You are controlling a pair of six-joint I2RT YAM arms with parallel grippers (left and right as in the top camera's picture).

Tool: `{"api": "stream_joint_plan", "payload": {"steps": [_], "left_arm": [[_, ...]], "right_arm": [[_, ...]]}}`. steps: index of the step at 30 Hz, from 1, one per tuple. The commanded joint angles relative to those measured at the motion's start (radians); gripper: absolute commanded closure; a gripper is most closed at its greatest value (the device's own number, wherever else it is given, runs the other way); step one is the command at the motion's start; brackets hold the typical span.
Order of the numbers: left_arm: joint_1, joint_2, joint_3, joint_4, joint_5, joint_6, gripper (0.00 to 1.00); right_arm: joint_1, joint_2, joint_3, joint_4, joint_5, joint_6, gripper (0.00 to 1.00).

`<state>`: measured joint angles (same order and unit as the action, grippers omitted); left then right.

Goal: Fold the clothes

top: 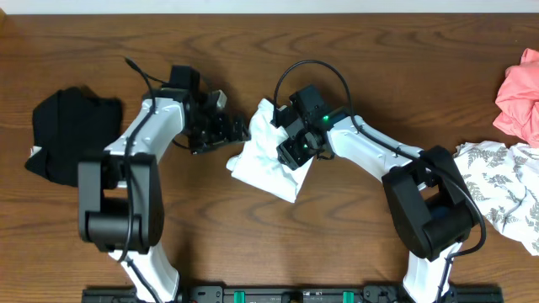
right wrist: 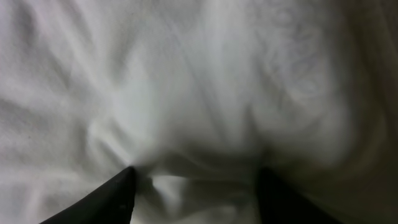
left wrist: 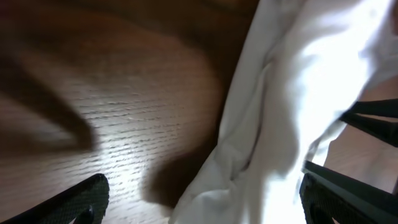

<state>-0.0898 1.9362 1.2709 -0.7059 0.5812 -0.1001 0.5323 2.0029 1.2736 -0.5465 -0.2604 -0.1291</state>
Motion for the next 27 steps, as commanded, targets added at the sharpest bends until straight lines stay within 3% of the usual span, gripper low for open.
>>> {"api": "stream_joint_plan", "payload": {"steps": [1,13,25,27], "left_arm": [[0.004,0.046,-0.009,-0.004,0.090,0.023,0.02],[0.004,0.135,-0.009,-0.070,0.220,0.053,0.02],[0.004,0.135,-0.011,-0.146,0.251,0.082,0.30],[0.004,0.135,-0.011,-0.146,0.251,0.082,0.44]], "right_arm": [[-0.025,0.059,-0.043,-0.032,0.107,0.001,0.37],[-0.029,0.059,-0.043,-0.041,0.107,0.001,0.37],[-0.030,0.059,-0.043,-0.043,0.107,0.001,0.37],[-0.030,0.059,-0.043,-0.046,0.107,0.001,0.37]]}}
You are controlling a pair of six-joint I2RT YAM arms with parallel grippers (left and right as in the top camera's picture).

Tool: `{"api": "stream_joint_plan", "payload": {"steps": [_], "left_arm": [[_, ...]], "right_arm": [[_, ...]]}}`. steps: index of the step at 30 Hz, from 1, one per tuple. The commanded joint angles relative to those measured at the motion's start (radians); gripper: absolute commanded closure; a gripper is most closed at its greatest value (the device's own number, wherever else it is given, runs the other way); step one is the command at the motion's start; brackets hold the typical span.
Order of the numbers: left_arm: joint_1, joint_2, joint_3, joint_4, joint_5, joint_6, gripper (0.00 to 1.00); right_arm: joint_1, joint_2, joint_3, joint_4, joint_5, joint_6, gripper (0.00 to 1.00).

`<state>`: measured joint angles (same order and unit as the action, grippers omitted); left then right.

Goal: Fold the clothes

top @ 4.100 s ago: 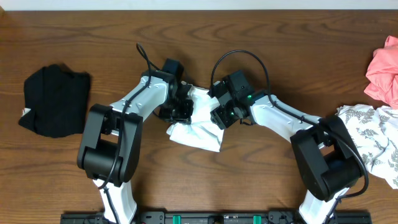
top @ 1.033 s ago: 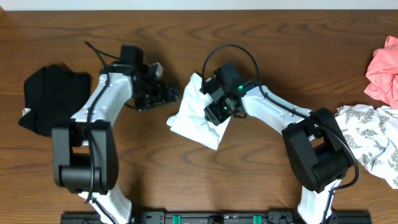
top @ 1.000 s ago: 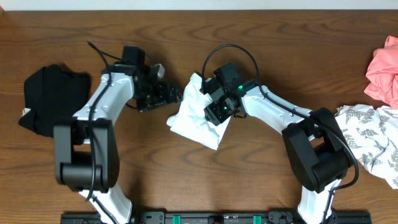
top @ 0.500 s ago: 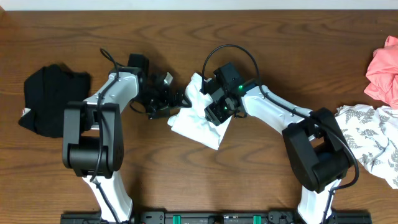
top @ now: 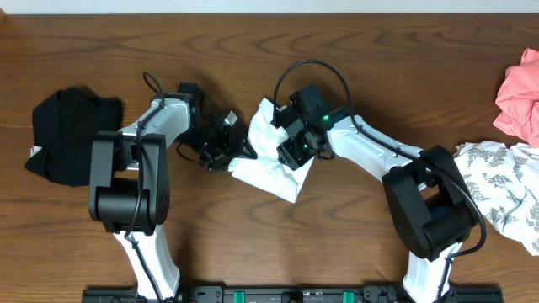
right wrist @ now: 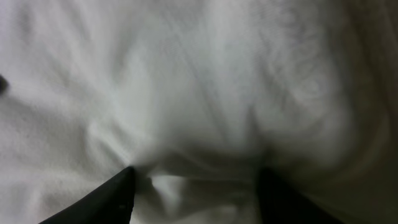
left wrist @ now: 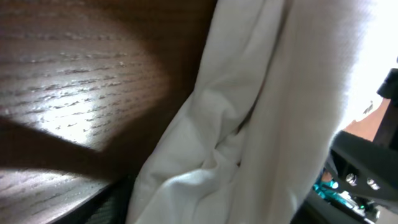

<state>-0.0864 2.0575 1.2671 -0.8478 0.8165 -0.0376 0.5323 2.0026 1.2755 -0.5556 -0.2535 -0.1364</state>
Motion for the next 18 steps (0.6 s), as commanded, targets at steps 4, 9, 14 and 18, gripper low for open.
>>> {"api": "stream_joint_plan", "payload": {"steps": [4,9,14,18], "left_arm": [[0.001,0.014,-0.007,-0.004,0.014,0.019,0.45],[0.001,0.014,-0.007,-0.004,0.014,0.019,0.56],[0.007,0.014,-0.007,-0.004,0.014,0.019,0.94],[0.017,0.014,-0.007,-0.004,0.014,0.019,0.94]], "right_arm": [[-0.030,0.060,-0.045,-0.040,0.100,0.008,0.37],[-0.030,0.060,-0.045,-0.040,0.100,0.008,0.37],[-0.030,0.060,-0.045,-0.040,0.100,0.008,0.37],[-0.030,0.060,-0.045,-0.040,0.100,0.008,0.36]]}}
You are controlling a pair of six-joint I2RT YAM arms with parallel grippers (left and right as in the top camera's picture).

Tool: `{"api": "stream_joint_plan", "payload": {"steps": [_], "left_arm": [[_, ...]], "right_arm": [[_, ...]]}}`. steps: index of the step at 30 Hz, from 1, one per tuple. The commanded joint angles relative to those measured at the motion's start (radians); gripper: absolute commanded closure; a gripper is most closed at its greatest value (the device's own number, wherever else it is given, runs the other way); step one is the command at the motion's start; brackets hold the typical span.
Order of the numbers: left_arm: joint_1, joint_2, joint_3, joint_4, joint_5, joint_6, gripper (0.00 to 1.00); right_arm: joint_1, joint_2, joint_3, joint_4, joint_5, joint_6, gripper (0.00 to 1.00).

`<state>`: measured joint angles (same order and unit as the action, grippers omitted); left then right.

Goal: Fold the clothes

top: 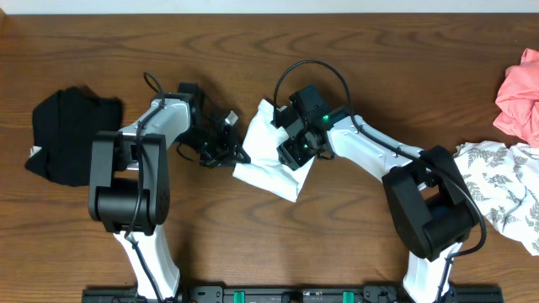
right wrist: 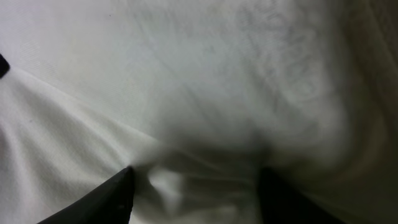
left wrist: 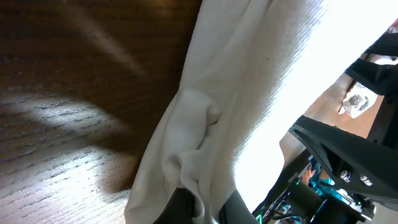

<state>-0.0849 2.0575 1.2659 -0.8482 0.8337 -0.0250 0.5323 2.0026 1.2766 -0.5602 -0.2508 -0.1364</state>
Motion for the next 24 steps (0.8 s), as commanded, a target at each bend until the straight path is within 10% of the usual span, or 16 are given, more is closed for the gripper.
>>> {"api": "stream_joint_plan", "payload": {"steps": [1,5,8,10,24], "left_arm": [[0.018,0.014,-0.006,-0.003,-0.003,0.006,0.94],[0.019,0.013,-0.005,-0.003,-0.004,0.006,0.94],[0.021,0.013,-0.005,-0.008,-0.008,0.006,0.33],[0.027,0.013,-0.005,-0.021,-0.008,0.006,0.10],[0.050,0.013,-0.012,-0.143,-0.036,-0.111,0.02]], "right_arm": [[-0.030,0.060,-0.046,-0.035,0.097,0.008,0.36],[-0.030,0.060,-0.046,-0.035,0.097,0.008,0.36],[-0.030,0.060,-0.046,-0.035,0.097,0.008,0.36],[-0.030,0.060,-0.046,-0.037,0.097,0.008,0.36],[-0.031,0.060,-0.046,-0.037,0.098,0.008,0.36]]}}
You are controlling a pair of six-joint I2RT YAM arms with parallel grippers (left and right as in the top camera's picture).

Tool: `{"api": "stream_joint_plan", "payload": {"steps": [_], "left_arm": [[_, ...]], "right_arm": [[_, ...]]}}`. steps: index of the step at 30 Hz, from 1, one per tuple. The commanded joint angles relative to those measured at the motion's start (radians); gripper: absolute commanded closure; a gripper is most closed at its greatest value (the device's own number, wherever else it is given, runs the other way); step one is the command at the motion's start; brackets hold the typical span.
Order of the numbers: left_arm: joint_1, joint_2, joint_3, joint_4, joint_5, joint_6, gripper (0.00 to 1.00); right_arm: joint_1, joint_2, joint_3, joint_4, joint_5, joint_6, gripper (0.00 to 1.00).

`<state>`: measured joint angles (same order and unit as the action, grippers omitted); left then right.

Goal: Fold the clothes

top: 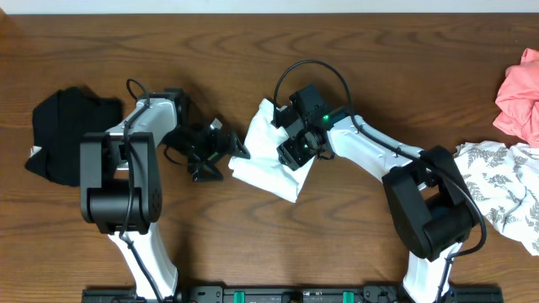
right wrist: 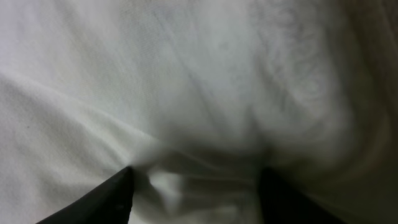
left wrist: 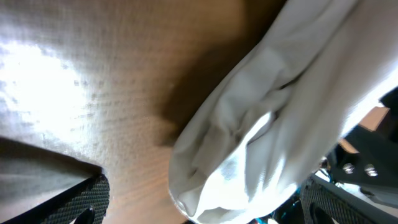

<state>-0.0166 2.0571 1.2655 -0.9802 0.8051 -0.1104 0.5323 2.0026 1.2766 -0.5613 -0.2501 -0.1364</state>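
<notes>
A crumpled white garment (top: 265, 168) lies mid-table on the wooden table (top: 253, 42). My left gripper (top: 222, 155) stands open at the garment's left edge. In the left wrist view (left wrist: 205, 202) its fingers (left wrist: 81, 199) are spread wide, with a rolled white edge (left wrist: 261, 124) lying loose between them. My right gripper (top: 291, 151) is pressed down on the garment's upper middle. In the right wrist view (right wrist: 196, 186) its fingers (right wrist: 118, 193) are apart and sunk in white fabric (right wrist: 186, 74), with a small wrinkle between them.
A folded black garment (top: 72, 135) lies at the far left. A pink garment (top: 520, 88) and a white leaf-patterned one (top: 501, 189) are piled at the right edge. Bare wood runs along the back and front of the table.
My left gripper was shut on the white garment's left edge. Now it is open and sits a little further left and nearer the front. My right gripper has not moved.
At first my left gripper was open beside the white garment's left edge, while the right pressed on the garment. Then the left had the edge between its fingers, then shut on it. Now the edge is let go and the garment lies much as before.
</notes>
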Motion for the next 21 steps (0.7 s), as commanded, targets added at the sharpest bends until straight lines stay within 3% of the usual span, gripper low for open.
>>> {"api": "stream_joint_plan", "payload": {"steps": [1,19,21], "left_arm": [[-0.028,0.014,-0.018,-0.007,0.023,-0.026,0.02],[-0.061,0.015,-0.097,0.299,0.058,-0.189,0.03],[-0.061,0.015,-0.097,0.332,0.046,-0.209,0.07]], "right_arm": [[-0.031,0.060,-0.046,-0.036,0.097,0.008,0.36],[-0.032,0.060,-0.046,-0.045,0.097,0.008,0.35],[-0.032,0.060,-0.046,-0.047,0.097,0.008,0.36]]}}
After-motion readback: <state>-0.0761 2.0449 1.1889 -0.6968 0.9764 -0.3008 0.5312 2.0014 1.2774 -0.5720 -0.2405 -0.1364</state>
